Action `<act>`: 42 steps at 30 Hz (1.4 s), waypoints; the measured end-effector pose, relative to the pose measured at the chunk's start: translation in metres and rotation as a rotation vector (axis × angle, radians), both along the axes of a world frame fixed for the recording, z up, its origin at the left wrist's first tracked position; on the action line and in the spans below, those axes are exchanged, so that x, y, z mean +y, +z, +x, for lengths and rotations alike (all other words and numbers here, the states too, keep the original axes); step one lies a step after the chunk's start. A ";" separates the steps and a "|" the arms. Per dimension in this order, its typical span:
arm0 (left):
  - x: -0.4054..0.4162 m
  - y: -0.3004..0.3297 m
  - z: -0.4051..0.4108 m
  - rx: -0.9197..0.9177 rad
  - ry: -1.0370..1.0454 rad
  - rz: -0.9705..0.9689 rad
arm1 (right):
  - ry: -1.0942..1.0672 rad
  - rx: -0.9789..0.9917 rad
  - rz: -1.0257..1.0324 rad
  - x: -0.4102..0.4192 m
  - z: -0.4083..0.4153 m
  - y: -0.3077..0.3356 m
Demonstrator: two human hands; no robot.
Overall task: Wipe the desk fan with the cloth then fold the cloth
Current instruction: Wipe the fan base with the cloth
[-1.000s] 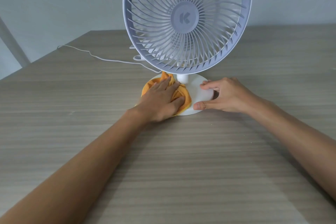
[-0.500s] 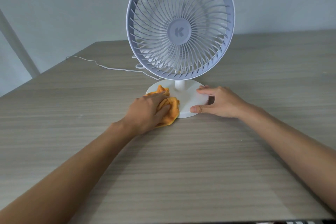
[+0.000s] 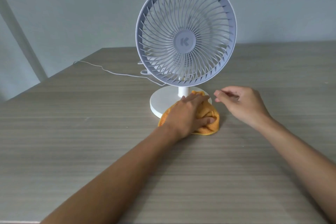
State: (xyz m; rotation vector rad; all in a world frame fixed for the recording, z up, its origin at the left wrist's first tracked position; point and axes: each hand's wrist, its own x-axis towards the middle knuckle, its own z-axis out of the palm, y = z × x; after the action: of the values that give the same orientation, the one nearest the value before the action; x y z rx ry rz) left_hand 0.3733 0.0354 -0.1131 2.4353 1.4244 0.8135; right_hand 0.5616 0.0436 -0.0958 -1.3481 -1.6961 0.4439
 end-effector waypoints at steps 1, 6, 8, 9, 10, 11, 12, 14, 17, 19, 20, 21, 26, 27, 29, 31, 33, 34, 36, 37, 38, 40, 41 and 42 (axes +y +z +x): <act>-0.001 0.004 -0.008 -0.021 -0.013 -0.051 | 0.021 -0.042 0.034 -0.005 0.001 -0.001; 0.000 0.011 -0.071 -0.175 0.071 -0.180 | 0.132 -0.312 0.052 -0.012 -0.022 -0.004; 0.007 0.006 -0.084 -0.243 0.153 -0.202 | 0.178 -0.426 0.037 -0.009 -0.046 -0.008; 0.013 0.004 -0.087 -0.271 0.199 -0.216 | 0.189 -0.493 0.013 -0.008 -0.057 -0.010; 0.019 0.002 -0.088 -0.287 0.241 -0.238 | 0.193 -0.563 -0.014 -0.006 -0.064 -0.012; 0.025 0.000 -0.089 -0.287 0.272 -0.264 | 0.199 -0.623 -0.037 -0.003 -0.069 -0.015; 0.029 -0.001 -0.089 -0.266 0.290 -0.286 | 0.208 -0.668 -0.047 0.000 -0.069 -0.017; 0.035 -0.004 -0.091 -0.143 0.298 -0.289 | 0.222 -0.696 -0.050 0.007 -0.062 -0.019; 0.036 -0.009 -0.095 0.031 0.261 -0.256 | 0.240 -0.621 -0.104 0.015 -0.039 -0.015; 0.038 -0.009 -0.097 0.061 0.250 -0.244 | 0.249 -0.574 -0.156 0.022 -0.024 -0.010; 0.038 -0.009 -0.097 0.068 0.252 -0.238 | 0.253 -0.567 -0.182 0.025 -0.017 -0.008; 0.039 -0.008 -0.097 0.073 0.256 -0.232 | 0.256 -0.571 -0.207 0.030 -0.012 -0.005; 0.042 -0.010 -0.099 0.075 0.269 -0.238 | 0.183 -0.722 -0.308 0.063 -0.020 0.005; 0.042 -0.010 -0.099 0.069 0.269 -0.237 | 0.167 -0.769 -0.315 0.071 -0.028 0.004; 0.042 -0.010 -0.099 0.053 0.254 -0.249 | 0.136 -0.805 -0.312 0.083 -0.045 0.001; 0.040 -0.009 -0.102 0.027 0.233 -0.301 | 0.099 -0.778 -0.285 0.087 -0.058 -0.003; 0.036 -0.007 -0.105 0.021 0.209 -0.348 | 0.082 -0.733 -0.235 0.085 -0.062 -0.008; 0.035 -0.006 -0.107 0.024 0.203 -0.350 | 0.085 -0.717 -0.217 0.084 -0.062 -0.010; 0.034 -0.007 -0.108 0.022 0.195 -0.333 | 0.098 -0.741 -0.204 0.082 -0.059 -0.014; 0.035 -0.007 -0.108 0.022 0.194 -0.330 | 0.108 -0.777 -0.196 0.080 -0.058 -0.015; 0.035 -0.007 -0.108 0.024 0.191 -0.328 | 0.119 -0.817 -0.176 0.077 -0.057 -0.016; 0.036 -0.006 -0.108 0.025 0.190 -0.330 | 0.142 -0.870 -0.123 0.065 -0.059 -0.019; 0.036 -0.006 -0.109 0.022 0.192 -0.333 | 0.148 -0.879 -0.118 0.055 -0.061 -0.021; 0.037 -0.006 -0.110 0.016 0.193 -0.338 | 0.149 -0.883 -0.114 0.045 -0.063 -0.024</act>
State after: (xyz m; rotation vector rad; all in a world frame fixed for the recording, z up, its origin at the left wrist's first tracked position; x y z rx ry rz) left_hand 0.2635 0.0727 -0.1194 2.0817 1.6687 0.5357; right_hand 0.4991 0.0884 -0.1197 -1.6338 -2.5227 -0.0029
